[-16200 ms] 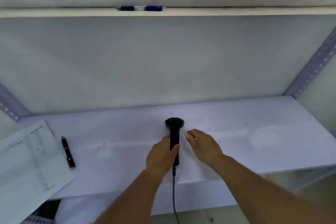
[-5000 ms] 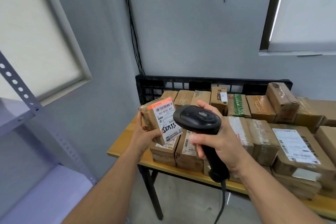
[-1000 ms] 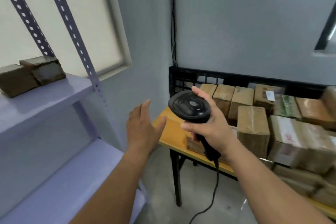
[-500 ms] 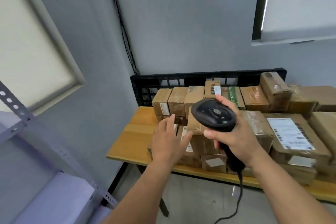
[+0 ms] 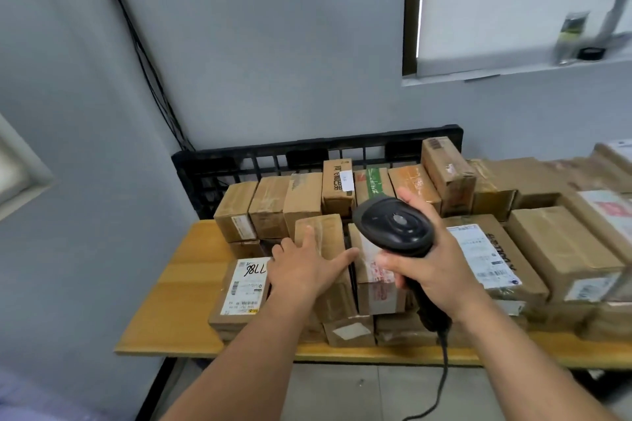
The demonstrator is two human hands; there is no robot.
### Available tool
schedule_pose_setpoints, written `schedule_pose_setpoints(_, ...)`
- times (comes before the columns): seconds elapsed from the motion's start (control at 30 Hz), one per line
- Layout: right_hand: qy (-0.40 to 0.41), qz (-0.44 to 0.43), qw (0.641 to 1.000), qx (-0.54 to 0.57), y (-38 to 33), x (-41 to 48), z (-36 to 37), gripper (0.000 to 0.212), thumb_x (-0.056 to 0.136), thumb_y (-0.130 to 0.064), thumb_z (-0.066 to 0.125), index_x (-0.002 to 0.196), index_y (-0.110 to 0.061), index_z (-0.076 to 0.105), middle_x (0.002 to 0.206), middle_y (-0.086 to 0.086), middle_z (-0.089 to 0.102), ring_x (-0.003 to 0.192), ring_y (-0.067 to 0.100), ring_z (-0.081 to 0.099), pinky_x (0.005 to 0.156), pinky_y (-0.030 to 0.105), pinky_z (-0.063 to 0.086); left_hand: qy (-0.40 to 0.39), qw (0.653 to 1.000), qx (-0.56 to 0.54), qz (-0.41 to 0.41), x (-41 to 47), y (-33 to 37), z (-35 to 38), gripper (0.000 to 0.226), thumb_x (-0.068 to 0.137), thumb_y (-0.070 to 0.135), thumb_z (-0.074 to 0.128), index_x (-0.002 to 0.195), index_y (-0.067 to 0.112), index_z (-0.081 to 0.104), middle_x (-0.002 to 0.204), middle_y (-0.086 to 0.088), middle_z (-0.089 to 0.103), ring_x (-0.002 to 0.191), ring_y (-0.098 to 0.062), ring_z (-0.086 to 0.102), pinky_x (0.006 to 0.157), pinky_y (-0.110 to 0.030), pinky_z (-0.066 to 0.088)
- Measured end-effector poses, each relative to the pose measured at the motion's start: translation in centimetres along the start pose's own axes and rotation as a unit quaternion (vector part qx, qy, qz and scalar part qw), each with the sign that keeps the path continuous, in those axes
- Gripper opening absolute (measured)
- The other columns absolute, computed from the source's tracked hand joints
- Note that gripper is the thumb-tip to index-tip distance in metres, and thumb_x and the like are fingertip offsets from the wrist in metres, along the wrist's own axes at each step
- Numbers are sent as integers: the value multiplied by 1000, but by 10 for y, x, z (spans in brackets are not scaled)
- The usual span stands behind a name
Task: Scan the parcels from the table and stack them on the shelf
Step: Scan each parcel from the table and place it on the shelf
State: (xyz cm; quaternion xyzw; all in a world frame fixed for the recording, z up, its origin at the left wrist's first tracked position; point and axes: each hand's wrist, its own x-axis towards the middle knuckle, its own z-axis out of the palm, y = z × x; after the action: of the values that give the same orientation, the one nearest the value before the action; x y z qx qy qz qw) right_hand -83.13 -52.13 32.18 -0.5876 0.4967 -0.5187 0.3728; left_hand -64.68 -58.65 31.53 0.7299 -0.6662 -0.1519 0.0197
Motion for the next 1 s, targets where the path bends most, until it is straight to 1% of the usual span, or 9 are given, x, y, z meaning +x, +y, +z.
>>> schedule_pose_setpoints(0.1, 2, 1, 1000, -2, 5, 4, 1, 102, 51, -50, 88, 137, -61, 34, 131, -12, 54, 108, 22, 63, 86, 50, 57, -10, 1000, -23, -15, 3, -1, -5, 100, 73, 87, 43, 151, 30, 17, 145, -16, 33, 134, -36, 32, 105, -47, 36)
schedule_pose_setpoints(0.17, 0, -6, 1000, 15, 7, 4, 3, 94, 66, -23, 89, 137, -56, 36, 127, -12, 56, 86, 9, 69, 70, 27, 60, -22, 998, -60, -26, 2, -8, -9, 92, 76, 78, 51, 150, 32, 20, 143, -16, 34, 131, -36, 35, 102, -46, 38)
schedule_pose_setpoints(0.2, -8, -2, 1000, 30, 7, 4, 4, 93, 70, -11, 86, 138, -51, 37, 125, -10, 57, 75, 10, 69, 62, 23, 58, -31, 995, -84, -35, 3, -13, -11, 91, 76, 75, 53, 149, 33, 20, 141, -16, 35, 128, -35, 37, 99, -45, 40)
schedule_pose_setpoints(0.33, -19, 4, 999, 50, -4, -2, 9, 89, 74, 0, 80, 139, -44, 39, 120, -14, 55, 64, 14, 68, 53, 23, 57, -64, 974, -208, -69, -2, -40, -19, 94, 68, 68, 58, 148, 38, 20, 136, -10, 48, 112, -31, 52, 83, -38, 48)
schedule_pose_setpoints(0.4, -20, 4, 999, 49, -8, -4, 13, 88, 74, 0, 80, 135, -46, 38, 115, -19, 51, 60, 16, 67, 52, 26, 57, -59, 948, -305, -75, -10, -54, -25, 96, 66, 57, 67, 147, 37, 20, 131, -3, 55, 107, -25, 57, 87, -41, 50)
schedule_pose_setpoints(0.5, -44, -1, 997, 61, -7, -5, 21, 92, 72, -2, 82, 137, -49, 39, 120, -6, 56, 57, 21, 66, 54, 37, 59, -40, 910, -408, -69, -24, -76, -30, 90, 79, 26, 75, 147, 37, 18, 116, 5, 61, 100, -17, 60, 87, -44, 52)
schedule_pose_setpoints(0.63, -85, 1, 992, 96, -11, -9, 33, 94, 68, -9, 87, 135, -55, 40, 123, 12, 60, 58, 25, 64, 53, 34, 55, 4, 890, -454, -49, -45, -94, -30, 99, 77, 11, 79, 147, 38, 16, 109, 5, 61, 101, -18, 59, 69, -31, 51)
schedule_pose_setpoints(0.8, -162, 15, 969, 188, -37, -21, 46, 90, 63, -10, 82, 133, -52, 43, 90, 18, 71, 57, 32, 57, 52, 35, 54, 63, 870, -488, -34, -61, -107, -34, 115, 71, 6, 82, 153, 38, 7, 126, -3, 58, 115, -24, 57, 93, -49, 53)
schedule_pose_setpoints(1.0, -205, -8, 958, 202, -62, -33, 54, 87, 67, -5, 79, 139, -40, 43, 95, 22, 70, 51, 30, 56, 48, 34, 52, 98, 865, -492, -7, -80, -119, -44, 120, 71, 5, 82, 154, 37, 2, 133, -3, 52, 121, -23, 53, 93, -48, 53)
